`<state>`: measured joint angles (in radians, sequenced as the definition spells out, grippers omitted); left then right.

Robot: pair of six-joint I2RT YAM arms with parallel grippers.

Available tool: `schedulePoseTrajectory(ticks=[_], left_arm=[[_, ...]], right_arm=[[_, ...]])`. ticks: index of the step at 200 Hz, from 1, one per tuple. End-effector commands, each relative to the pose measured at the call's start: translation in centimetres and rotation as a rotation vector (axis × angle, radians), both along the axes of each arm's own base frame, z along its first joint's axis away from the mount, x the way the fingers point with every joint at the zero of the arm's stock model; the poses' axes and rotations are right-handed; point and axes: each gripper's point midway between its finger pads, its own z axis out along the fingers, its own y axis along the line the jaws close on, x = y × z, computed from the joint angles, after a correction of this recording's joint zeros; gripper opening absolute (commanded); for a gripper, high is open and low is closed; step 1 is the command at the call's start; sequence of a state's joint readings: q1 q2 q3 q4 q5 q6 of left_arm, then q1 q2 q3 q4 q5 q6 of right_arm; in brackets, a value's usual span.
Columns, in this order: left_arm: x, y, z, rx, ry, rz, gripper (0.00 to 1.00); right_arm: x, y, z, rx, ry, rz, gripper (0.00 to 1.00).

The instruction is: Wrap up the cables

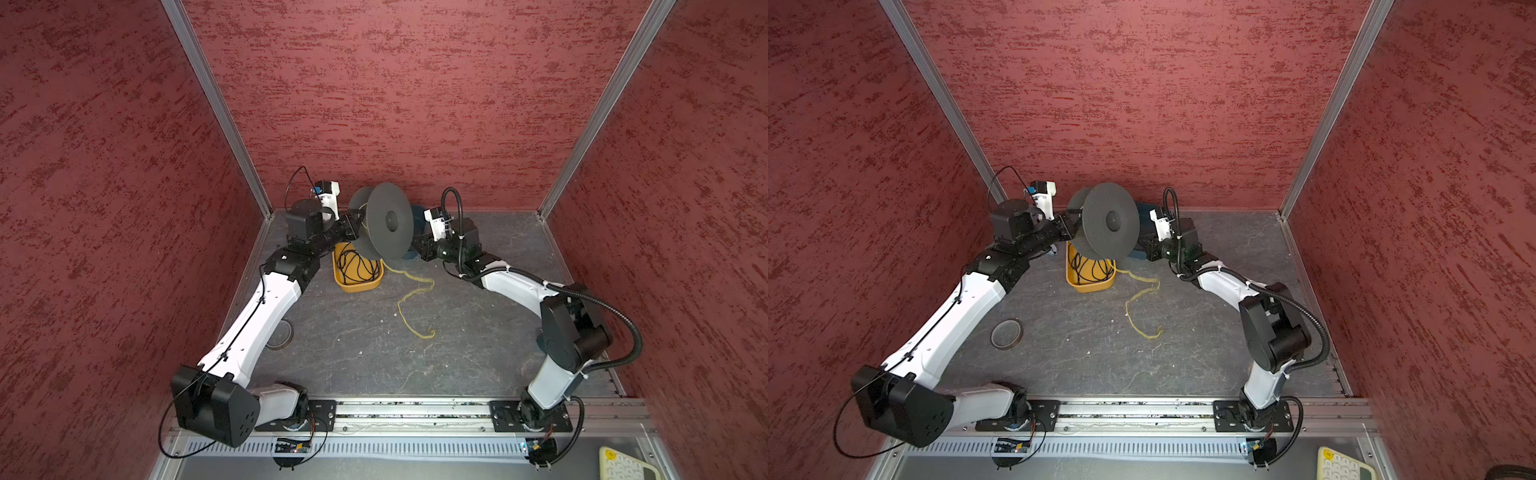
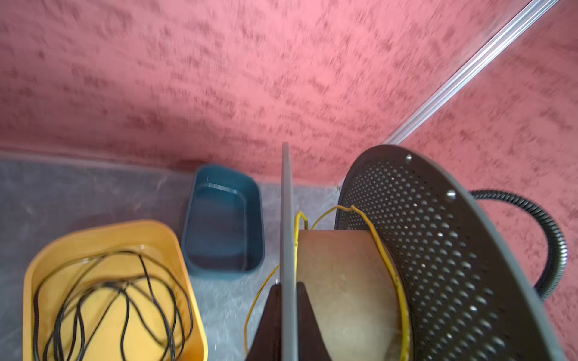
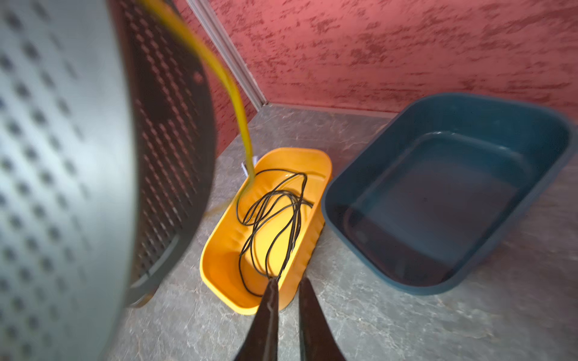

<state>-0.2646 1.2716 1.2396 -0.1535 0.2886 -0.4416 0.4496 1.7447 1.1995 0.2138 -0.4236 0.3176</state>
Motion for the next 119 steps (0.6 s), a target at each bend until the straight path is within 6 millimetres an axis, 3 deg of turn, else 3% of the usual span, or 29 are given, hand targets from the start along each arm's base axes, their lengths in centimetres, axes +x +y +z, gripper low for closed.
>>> schedulePoseTrajectory(ticks=[1, 61, 119], left_arm=[[-0.9, 0.6, 6.3, -0.077, -0.194, 0.011, 0.0], [-0.7, 0.6, 6.4, -0.061, -0.186, 0.013, 0.0], [-1.1, 0.1, 6.4, -0.061, -0.159, -0.027, 0.0]], right_arm=[[0.3, -0.7, 2.3, -0.002, -0.002, -0.034, 0.23], [-0.9, -1.4, 3.6, -0.051, -0.03, -0.026, 0.41], [-3.7, -0.7, 4.6, -0.06, -0.128, 0.115, 0.69]])
